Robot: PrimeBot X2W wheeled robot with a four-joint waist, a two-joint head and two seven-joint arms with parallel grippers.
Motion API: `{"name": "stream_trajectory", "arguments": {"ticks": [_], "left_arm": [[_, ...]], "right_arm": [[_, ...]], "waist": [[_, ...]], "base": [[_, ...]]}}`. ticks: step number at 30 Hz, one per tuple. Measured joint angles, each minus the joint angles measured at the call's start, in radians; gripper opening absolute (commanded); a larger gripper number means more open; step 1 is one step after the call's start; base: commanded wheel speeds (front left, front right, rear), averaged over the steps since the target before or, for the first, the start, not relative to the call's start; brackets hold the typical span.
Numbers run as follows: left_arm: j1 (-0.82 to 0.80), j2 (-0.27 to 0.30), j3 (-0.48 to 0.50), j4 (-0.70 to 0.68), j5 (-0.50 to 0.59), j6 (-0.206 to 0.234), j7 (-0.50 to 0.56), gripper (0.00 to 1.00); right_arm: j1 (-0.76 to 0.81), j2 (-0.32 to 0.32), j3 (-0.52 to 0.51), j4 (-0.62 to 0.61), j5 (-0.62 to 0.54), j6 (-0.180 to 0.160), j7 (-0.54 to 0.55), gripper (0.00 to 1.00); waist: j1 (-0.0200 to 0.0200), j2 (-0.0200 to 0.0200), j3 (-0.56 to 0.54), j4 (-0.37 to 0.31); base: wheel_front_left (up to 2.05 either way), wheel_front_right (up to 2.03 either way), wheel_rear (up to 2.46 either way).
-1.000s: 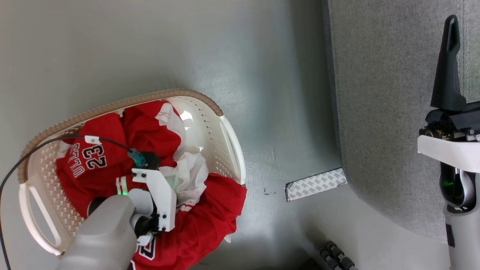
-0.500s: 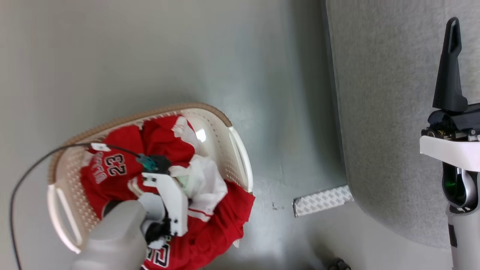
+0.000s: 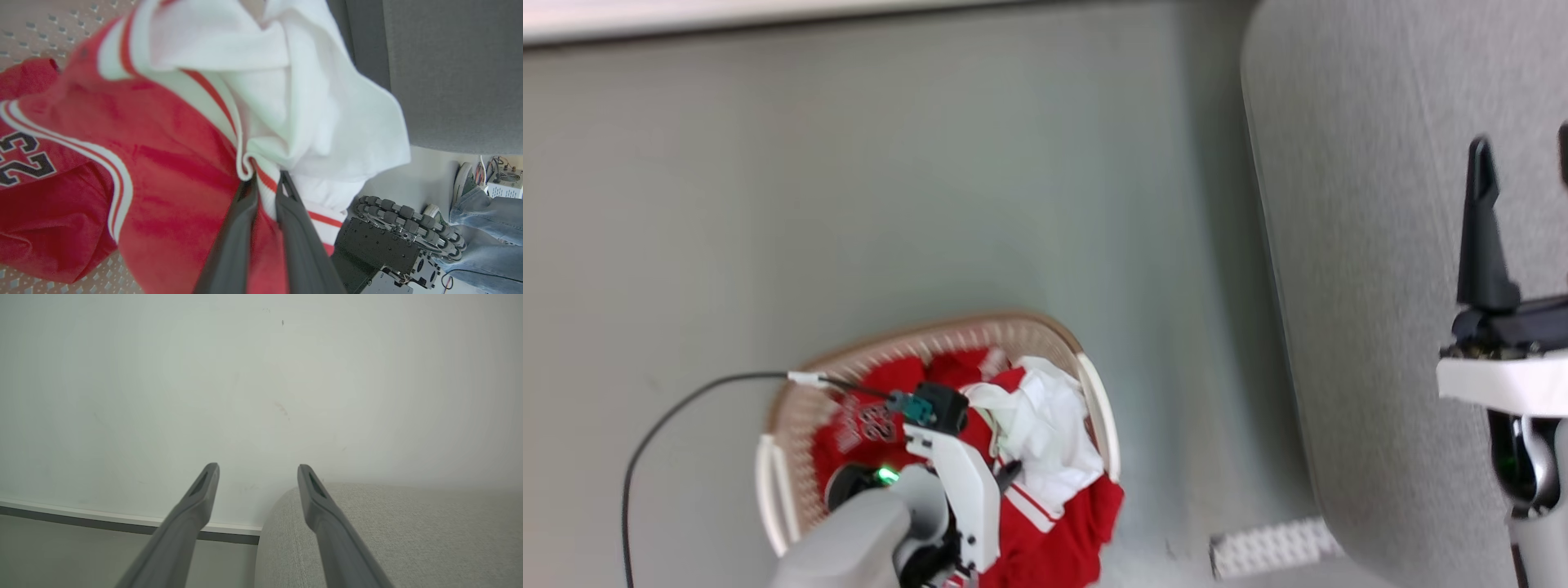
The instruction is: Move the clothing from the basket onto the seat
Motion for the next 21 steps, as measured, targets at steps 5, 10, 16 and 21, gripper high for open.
{"name": "stream_trajectory", "arguments": {"ticks": [5, 10, 16, 21], "left_arm": [[0.028, 0.007, -0.065, -0.039, -0.022, 0.0, -0.088, 0.0], [0.046, 0.018, -0.093, -0.063, -0.031, 0.0, -0.171, 0.0], [0.051, 0.038, -0.101, -0.088, -0.04, 0.0, -0.273, 0.0], [0.037, 0.05, -0.087, -0.127, -0.03, 0.007, -0.322, 0.0]], "right_arm": [[0.049, -0.008, 0.018, 0.029, 0.007, 0.0, 0.0, 1.0], [0.088, -0.017, 0.028, 0.047, 0.01, 0.0, 0.0, 1.0], [0.143, -0.017, 0.058, 0.077, 0.033, 0.0, 0.0, 1.0], [0.189, -0.006, 0.087, 0.104, 0.047, 0.0, -0.002, 1.0]], "waist": [[-0.0001, 0.0, -0.117, 0.043], [-0.0001, 0.0001, -0.212, 0.076], [-0.0002, 0.0, -0.346, 0.122], [-0.0002, 0.0, -0.444, 0.154]], "base": [[0.0, 0.0, 0.0], [0.0, 0.0, 0.0], [0.0, 0.0, 0.0], [0.0, 0.0, 0.0]]}}
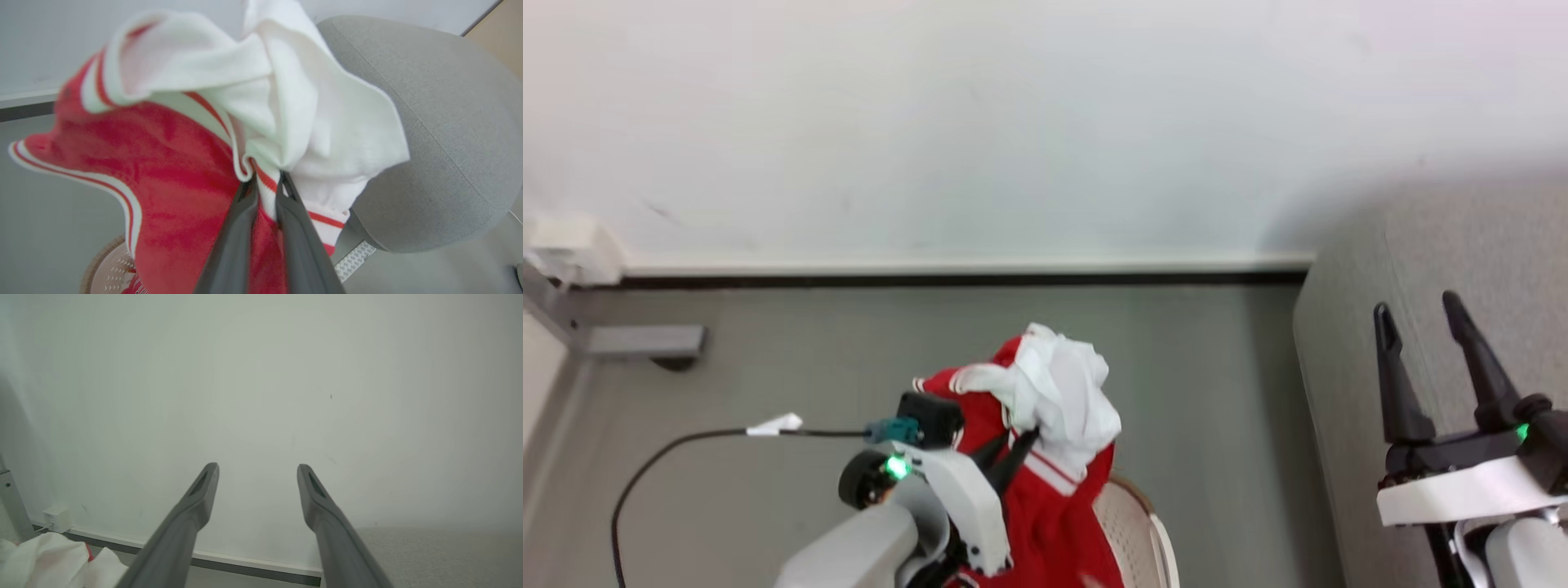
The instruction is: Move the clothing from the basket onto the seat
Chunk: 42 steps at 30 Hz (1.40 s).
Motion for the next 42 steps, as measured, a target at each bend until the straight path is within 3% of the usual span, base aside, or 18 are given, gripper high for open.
{"name": "stream_trajectory", "arguments": {"ticks": [9, 24, 33, 42], "left_arm": [[-0.058, 0.066, 0.089, -0.195, 0.05, 0.085, -0.035, 0.0], [-0.153, 0.165, 0.17, -0.519, 0.105, 0.233, 0.002, 0.0], [-0.166, 0.175, 0.174, -0.583, 0.11, 0.258, 0.019, 0.0], [-0.179, 0.162, 0.163, -0.579, 0.11, 0.252, 0.02, 0.0]], "right_arm": [[0.062, 0.026, 0.057, 0.027, 0.022, 0.0, -0.001, 1.0], [0.108, 0.044, 0.141, -0.016, 0.064, 0.0, -0.001, 1.0], [0.092, 0.005, 0.222, -0.036, 0.086, 0.0, -0.001, 1.0], [0.037, -0.059, 0.391, 0.002, 0.135, 0.0, -0.001, 1.0]], "waist": [[0.0, 0.0, -0.119, 0.041], [0.0003, 0.0, -0.127, 0.037], [0.0004, 0.0, -0.106, 0.022], [0.0004, 0.0, -0.098, 0.021]], "base": [[0.0, 0.0, 0.0], [0.0, 0.0, 0.0], [0.0, 0.0, 0.0], [0.0, 0.0, 0.0]]}}
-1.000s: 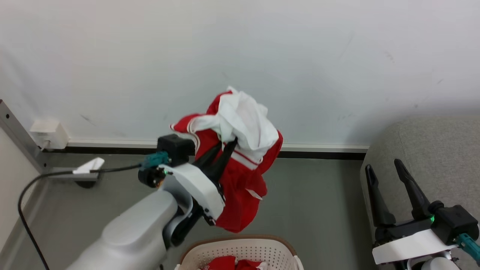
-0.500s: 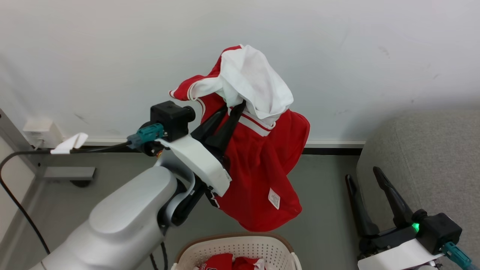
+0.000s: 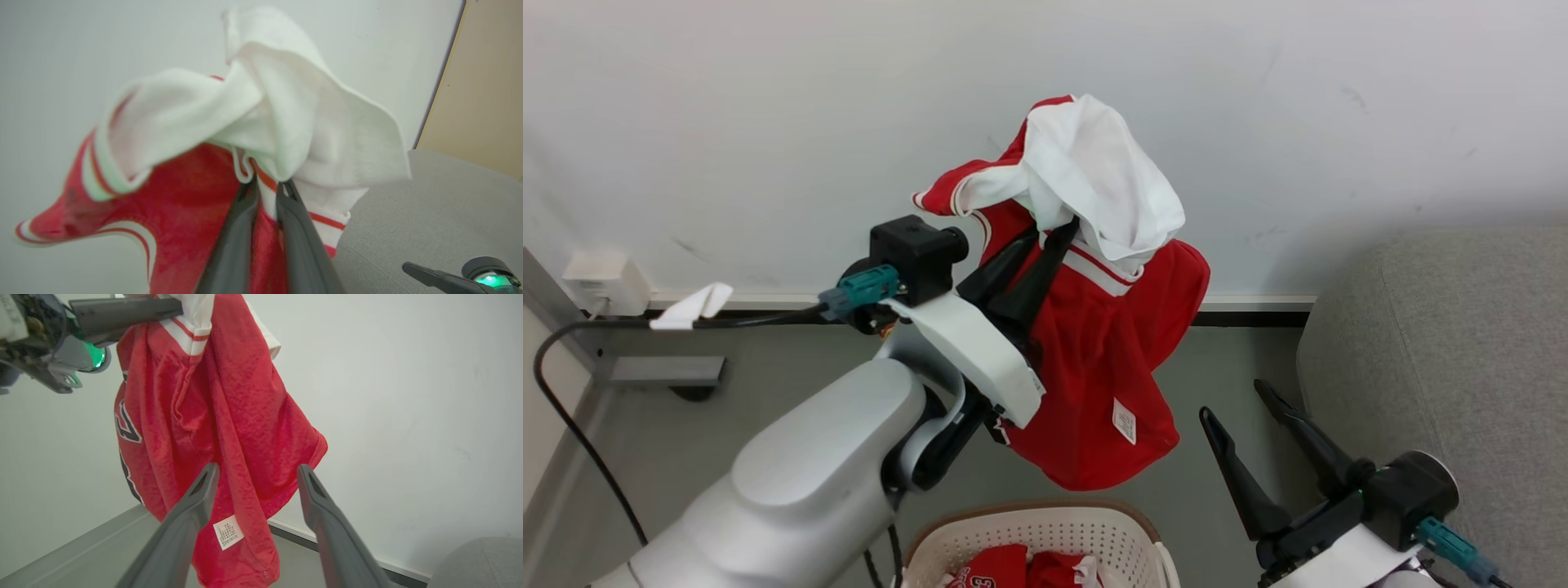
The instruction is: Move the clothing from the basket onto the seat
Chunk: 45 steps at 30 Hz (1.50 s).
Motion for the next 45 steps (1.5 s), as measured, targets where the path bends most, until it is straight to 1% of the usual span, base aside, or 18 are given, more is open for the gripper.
{"name": "stream_trajectory", "arguments": {"ticks": [8, 12, 16, 24, 25, 26, 33, 34, 35, 36, 37, 45], "left_arm": [[-0.009, -0.044, -0.03, 0.014, 0.003, -0.023, 0.0, 0.0], [-0.013, -0.069, -0.044, 0.018, 0.003, -0.039, 0.002, 0.0], [-0.018, -0.103, -0.067, 0.025, 0.003, -0.057, 0.008, 0.0], [-0.023, -0.159, -0.109, 0.04, 0.004, -0.084, 0.011, 0.0], [-0.023, -0.159, -0.109, 0.04, 0.004, -0.084, 0.011, 0.0], [-0.023, -0.175, -0.122, 0.044, 0.005, -0.094, 0.017, 0.0], [-0.02, -0.211, -0.151, 0.064, 0.003, -0.118, 0.018, 0.0], [-0.019, -0.211, -0.152, 0.07, 0.003, -0.118, 0.018, 0.0], [-0.018, -0.21, -0.152, 0.075, 0.003, -0.119, 0.018, 0.0], [-0.017, -0.21, -0.152, 0.079, 0.002, -0.119, 0.018, 0.0], [-0.016, -0.21, -0.152, 0.082, 0.002, -0.119, 0.018, 0.0], [-0.009, -0.197, -0.138, 0.101, -0.009, -0.118, 0.008, 0.0]], "right_arm": [[-0.116, -0.003, 0.109, 0.154, 0.021, 0.0, 0.0, 1.0], [-0.163, 0.004, 0.132, 0.234, 0.031, 0.0, 0.0, 1.0], [-0.209, 0.028, 0.14, 0.322, 0.041, 0.0, 0.0, 1.0], [-0.254, 0.055, 0.139, 0.421, 0.045, 0.0, 0.0, 1.0], [-0.254, 0.055, 0.139, 0.421, 0.045, 0.0, 0.0, 1.0], [-0.261, 0.055, 0.155, 0.436, 0.052, 0.0, 0.0, 1.0], [-0.289, 0.052, 0.2, 0.46, 0.077, 0.0, 0.0, 1.0], [-0.291, 0.05, 0.205, 0.46, 0.08, 0.0, 0.0, 0.95], [-0.293, 0.049, 0.21, 0.46, 0.082, 0.0, 0.0, 0.49], [-0.294, 0.047, 0.214, 0.459, 0.083, 0.0, 0.0, 0.27], [-0.294, 0.044, 0.218, 0.458, 0.086, 0.0, 0.0, 0.0], [-0.283, 0.021, 0.21, 0.409, 0.1, 0.0, 0.0, 0.0]], "waist": [[0.0, 0.0, 0.001, 0.037], [0.0, 0.0, -0.001, 0.068], [0.0, 0.0, -0.003, 0.113], [0.0, 0.0, -0.008, 0.19], [0.0, 0.0, -0.008, 0.19], [0.0, 0.0, -0.01, 0.21], [0.0, 0.0, -0.021, 0.27], [0.0, 0.0, -0.023, 0.275], [0.0, 0.0, -0.025, 0.28], [-0.0001, 0.0, -0.027, 0.283], [0.0, 0.0, -0.028, 0.285], [-0.0001, 0.0, -0.028, 0.272]], "base": [[0.0, 0.0, 0.0], [0.0, 0.0, 0.0], [0.0, 0.0, 0.0], [0.0, 0.0, 0.0], [0.0, 0.0, 0.0], [0.0, 0.0, 0.0], [0.0, 0.0, 0.0], [0.0, 0.0, 0.0], [0.0, 0.0, 0.0], [0.0, 0.0, 0.0], [0.0, 0.0, 0.0], [0.0, 0.0, 0.0]]}}
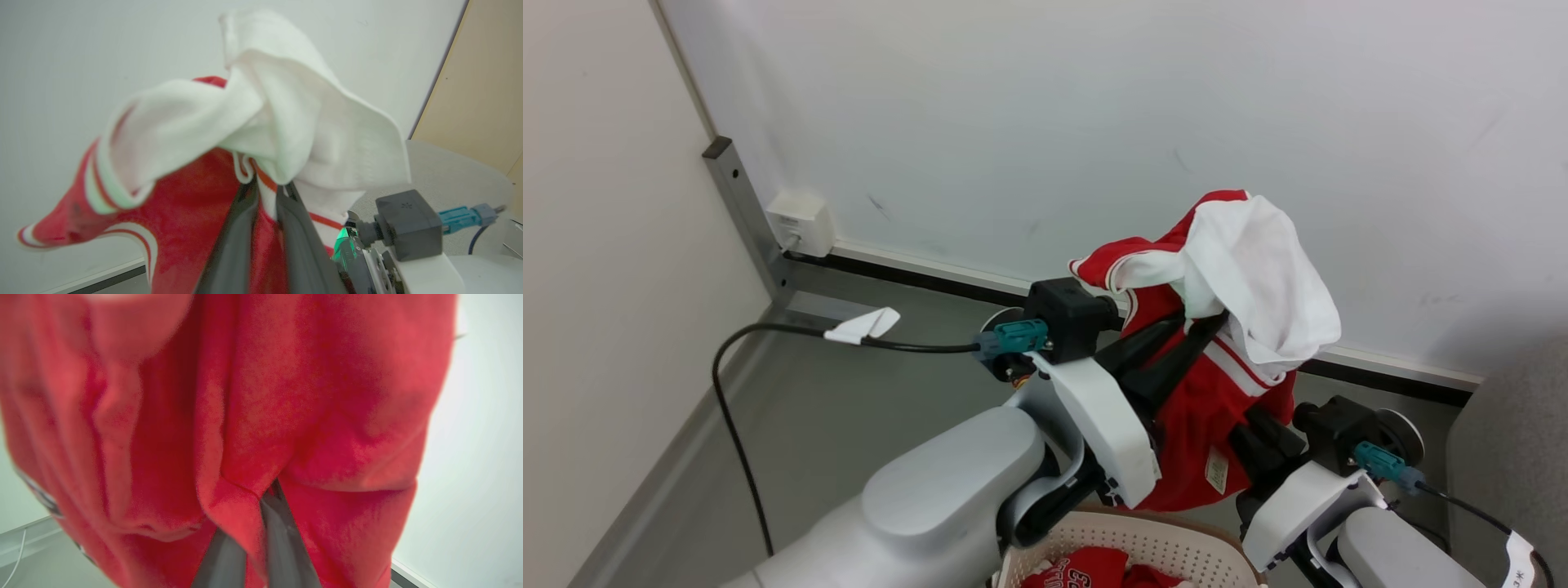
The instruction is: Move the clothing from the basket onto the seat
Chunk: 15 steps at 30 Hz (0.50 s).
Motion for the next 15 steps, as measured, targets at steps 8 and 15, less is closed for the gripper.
{"name": "stream_trajectory", "arguments": {"ticks": [8, 15], "left_arm": [[0.031, 0.034, 0.017, 0.04, -0.017, 0.006, -0.011, 0.0], [0.058, 0.054, 0.02, 0.032, -0.018, 0.013, -0.026, 0.25]], "right_arm": [[0.073, -0.027, -0.063, -0.121, -0.012, 0.0, 0.0, 0.0], [0.113, -0.043, -0.156, -0.22, -0.018, 0.0, 0.0, 0.0]], "waist": [[0.0, -0.0001, 0.0, -0.039], [0.0, 0.0, 0.012, -0.091]], "base": [[0.0, 0.0, 0.0], [0.0, 0.0, 0.0]]}}
